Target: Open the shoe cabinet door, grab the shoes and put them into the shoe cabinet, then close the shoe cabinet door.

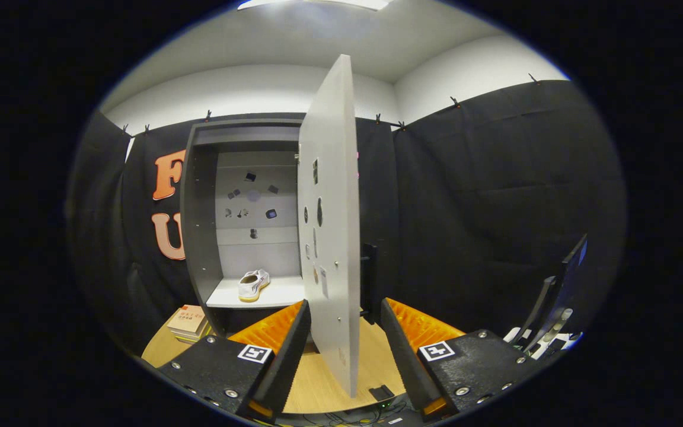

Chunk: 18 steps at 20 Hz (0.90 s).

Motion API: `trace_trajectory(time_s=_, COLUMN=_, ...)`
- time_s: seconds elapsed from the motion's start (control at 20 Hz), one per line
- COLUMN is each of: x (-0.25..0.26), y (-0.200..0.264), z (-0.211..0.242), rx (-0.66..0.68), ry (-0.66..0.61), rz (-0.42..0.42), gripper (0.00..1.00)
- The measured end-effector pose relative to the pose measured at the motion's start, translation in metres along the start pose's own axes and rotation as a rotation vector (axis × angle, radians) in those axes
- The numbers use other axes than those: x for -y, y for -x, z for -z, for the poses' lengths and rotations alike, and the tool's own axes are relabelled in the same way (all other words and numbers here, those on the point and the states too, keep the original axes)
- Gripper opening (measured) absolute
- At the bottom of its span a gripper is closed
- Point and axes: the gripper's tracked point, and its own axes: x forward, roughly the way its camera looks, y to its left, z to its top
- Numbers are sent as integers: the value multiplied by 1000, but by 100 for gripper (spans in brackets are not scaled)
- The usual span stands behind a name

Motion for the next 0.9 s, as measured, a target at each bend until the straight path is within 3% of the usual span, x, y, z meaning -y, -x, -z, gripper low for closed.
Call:
trace_trajectory(time_s=0.3, x=31, y=-27, z=15, rx=-38, ry=-7, rz=37, gripper=77)
trace_trajectory(time_s=0.65, x=28, y=-80, z=24, rx=-59, ry=-16, rz=-38, gripper=79)
trace_trajectory(time_s=0.9, x=24, y=-87, z=23, rx=-41, ry=-17, rz=-78, gripper=79)
